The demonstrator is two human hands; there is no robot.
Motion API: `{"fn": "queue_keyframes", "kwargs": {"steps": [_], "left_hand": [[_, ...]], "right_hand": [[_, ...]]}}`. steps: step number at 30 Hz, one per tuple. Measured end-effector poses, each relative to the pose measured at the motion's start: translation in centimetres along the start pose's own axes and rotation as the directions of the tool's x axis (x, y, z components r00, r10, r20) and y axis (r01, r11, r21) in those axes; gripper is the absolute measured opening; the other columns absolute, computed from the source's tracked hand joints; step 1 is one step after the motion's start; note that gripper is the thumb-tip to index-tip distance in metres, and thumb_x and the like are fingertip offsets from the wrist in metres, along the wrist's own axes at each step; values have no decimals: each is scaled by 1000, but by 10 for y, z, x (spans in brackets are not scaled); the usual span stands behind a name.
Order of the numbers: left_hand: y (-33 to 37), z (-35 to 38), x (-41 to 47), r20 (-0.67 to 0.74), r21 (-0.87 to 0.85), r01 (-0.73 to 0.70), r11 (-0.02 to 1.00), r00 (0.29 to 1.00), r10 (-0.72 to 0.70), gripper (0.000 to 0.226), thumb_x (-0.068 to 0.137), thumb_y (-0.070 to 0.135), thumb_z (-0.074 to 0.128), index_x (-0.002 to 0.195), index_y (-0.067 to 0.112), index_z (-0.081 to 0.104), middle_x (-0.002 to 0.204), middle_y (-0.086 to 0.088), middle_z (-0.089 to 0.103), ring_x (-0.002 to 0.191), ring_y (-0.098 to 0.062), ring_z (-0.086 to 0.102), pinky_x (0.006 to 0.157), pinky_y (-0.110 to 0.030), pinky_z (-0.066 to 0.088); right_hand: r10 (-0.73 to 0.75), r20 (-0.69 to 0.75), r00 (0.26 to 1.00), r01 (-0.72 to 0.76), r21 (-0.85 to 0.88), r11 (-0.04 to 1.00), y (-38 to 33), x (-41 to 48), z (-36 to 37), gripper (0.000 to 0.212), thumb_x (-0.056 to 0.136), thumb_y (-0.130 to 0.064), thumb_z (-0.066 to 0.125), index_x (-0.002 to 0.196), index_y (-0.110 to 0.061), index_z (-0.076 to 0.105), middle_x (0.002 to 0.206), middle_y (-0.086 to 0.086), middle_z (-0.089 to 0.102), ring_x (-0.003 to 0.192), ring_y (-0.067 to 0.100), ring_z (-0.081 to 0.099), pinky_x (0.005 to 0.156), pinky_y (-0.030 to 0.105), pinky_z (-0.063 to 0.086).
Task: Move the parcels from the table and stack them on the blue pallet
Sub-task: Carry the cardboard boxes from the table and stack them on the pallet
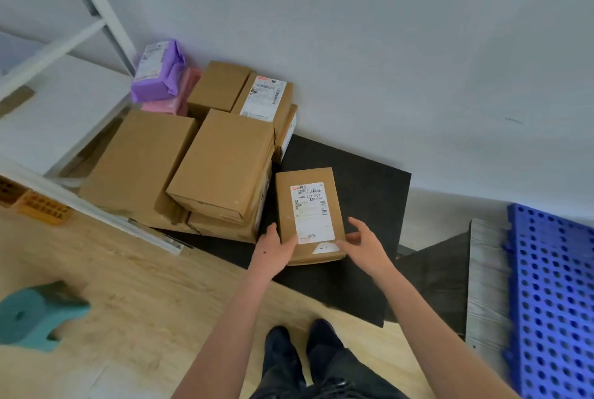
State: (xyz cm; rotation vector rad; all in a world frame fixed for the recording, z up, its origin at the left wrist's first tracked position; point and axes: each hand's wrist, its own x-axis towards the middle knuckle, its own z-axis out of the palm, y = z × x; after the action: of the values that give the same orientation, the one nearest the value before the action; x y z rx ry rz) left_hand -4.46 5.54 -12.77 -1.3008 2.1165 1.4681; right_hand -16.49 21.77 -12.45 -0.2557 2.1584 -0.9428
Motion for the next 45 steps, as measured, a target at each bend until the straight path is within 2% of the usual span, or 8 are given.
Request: {"fn": "queue_keyframes", "kwargs": {"steps": [3,6,10,19,28,34,41,45], "left_hand": [[2,6,5,33,-27,22,999,999,-21,79,87,51,55,149,24,16,148,-9,32,132,-29,37,104,-49,40],[6,9,9,-14,-203,89,975,996,-93,80,85,42,63,149,26,18,150,-10,27,135,-31,33,107,-51,36],[8,11,10,-19,-310,100,945,994,-111,84,82,34,69,149,30,17,152,-4,28,138,-28,28,110,-50,31],[8,17,1,38,-426,92,900,996,-84,89,75,19,77,146,33,25,147,-1,38,136,-26,32,107,-54,35],[34,-2,-20,-20,-477,-54,877,999,50,88,72,12,79,142,36,31,144,0,40,134,-25,35,105,-55,38],[65,-25,-44,-28,-442,-188,877,980,196,88,69,14,82,140,36,33,137,1,46,126,-23,42,100,-54,42],[82,-31,-69,21,-435,-344,832,920,391,85,68,20,83,135,43,36,129,7,51,119,-17,49,97,-50,46],[84,-34,-73,82,-417,-413,810,870,486,82,70,20,82,131,49,36,127,10,52,116,-13,51,96,-45,47]], "right_hand": [[46,16,999,-46,60,997,9,6,-7,71,85,-28,70,145,-27,33,123,1,57,100,9,52,87,28,42],[41,36,999,-45,144,989,11,13,-7,70,83,-27,72,143,-29,35,135,5,49,109,12,48,90,30,43],[37,95,995,-58,220,974,9,17,-6,77,81,-25,74,146,-28,32,140,5,43,125,21,47,103,43,45],[-29,147,989,11,125,992,10,9,-9,84,79,-18,77,145,-30,27,140,-5,43,126,16,44,101,39,43],[-143,54,988,135,134,982,-8,-20,-27,85,77,-27,79,143,-32,26,136,-11,43,123,12,46,102,39,44],[-227,-55,972,233,214,948,-27,-52,-52,74,75,-27,80,129,-40,33,118,-20,50,104,3,55,75,16,49],[-244,-181,953,285,261,922,-35,-90,-74,70,77,-20,78,128,-41,36,120,-16,55,107,7,58,71,18,53],[-219,-256,942,293,304,906,-36,-108,-82,68,76,-19,78,126,-44,40,122,-14,57,111,10,58,86,33,56]]}}
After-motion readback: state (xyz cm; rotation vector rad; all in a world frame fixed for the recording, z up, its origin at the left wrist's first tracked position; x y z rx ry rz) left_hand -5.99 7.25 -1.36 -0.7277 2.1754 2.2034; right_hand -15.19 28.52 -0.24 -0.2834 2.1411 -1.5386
